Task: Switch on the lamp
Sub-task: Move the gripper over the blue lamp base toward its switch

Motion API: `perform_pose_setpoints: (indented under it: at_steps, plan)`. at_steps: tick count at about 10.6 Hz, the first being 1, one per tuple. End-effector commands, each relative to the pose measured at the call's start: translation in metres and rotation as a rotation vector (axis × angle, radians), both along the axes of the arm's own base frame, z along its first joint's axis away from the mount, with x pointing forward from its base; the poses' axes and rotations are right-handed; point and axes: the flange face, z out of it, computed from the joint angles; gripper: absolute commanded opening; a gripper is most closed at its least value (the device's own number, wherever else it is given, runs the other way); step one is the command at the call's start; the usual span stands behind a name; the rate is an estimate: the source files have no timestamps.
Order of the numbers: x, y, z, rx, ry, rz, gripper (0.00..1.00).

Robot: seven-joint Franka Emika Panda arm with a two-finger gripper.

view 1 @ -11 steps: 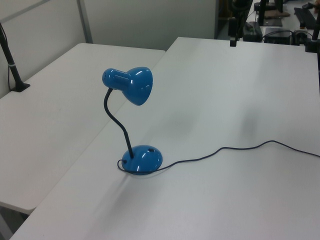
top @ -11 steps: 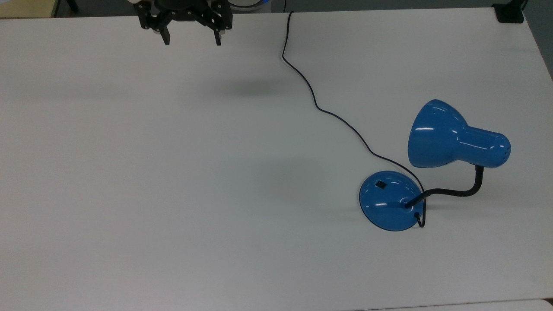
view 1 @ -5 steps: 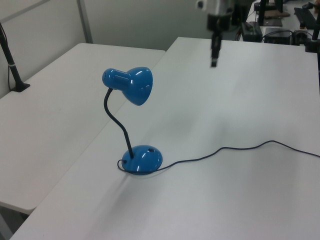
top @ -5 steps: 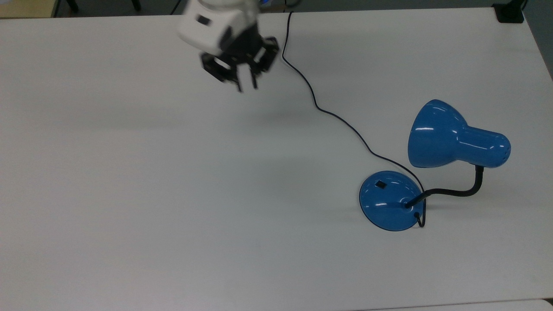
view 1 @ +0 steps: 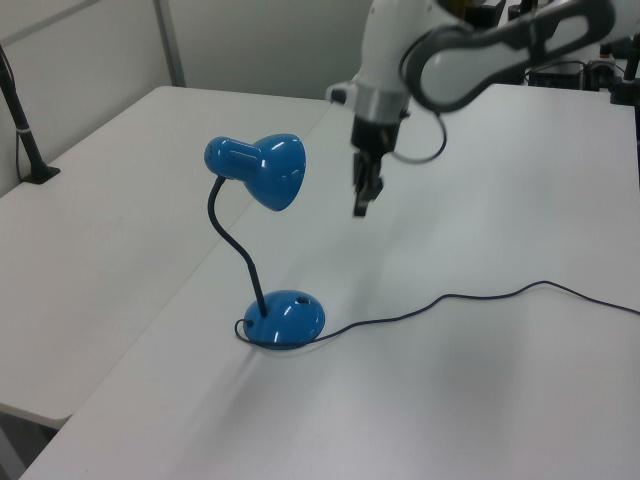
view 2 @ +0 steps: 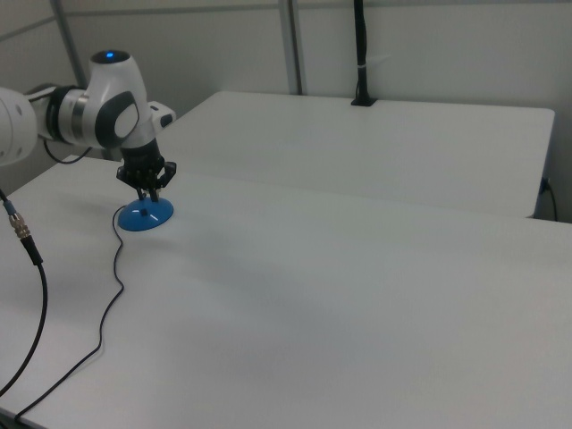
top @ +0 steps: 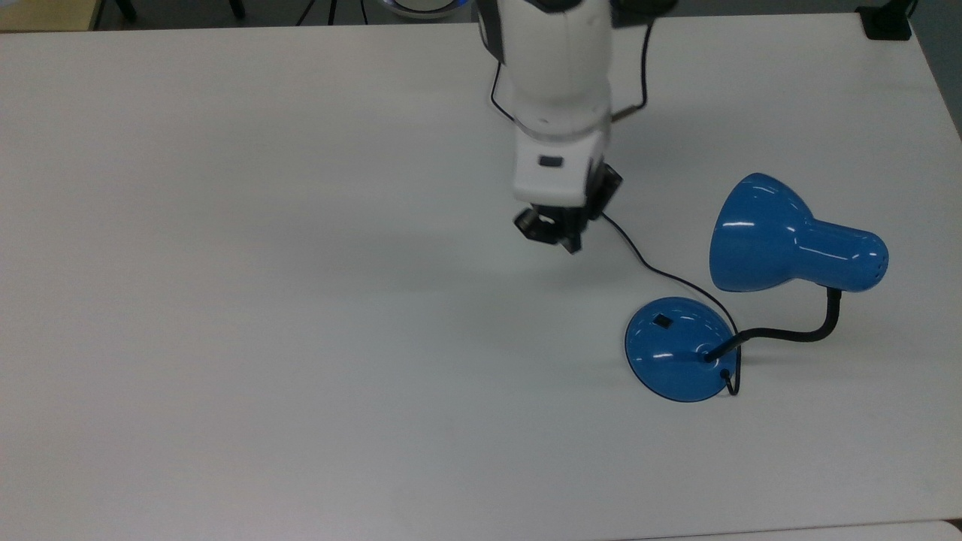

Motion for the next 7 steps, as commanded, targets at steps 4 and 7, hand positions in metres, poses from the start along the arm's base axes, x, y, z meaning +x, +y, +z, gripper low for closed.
perform_pose_setpoints:
  at_steps: [4, 7]
  plan:
    - [0.030, 0.102, -0.078, 0.039, -0.166, 0.097, 0.00]
    - [0.036, 0.114, -0.078, 0.076, -0.230, 0.080, 0.00]
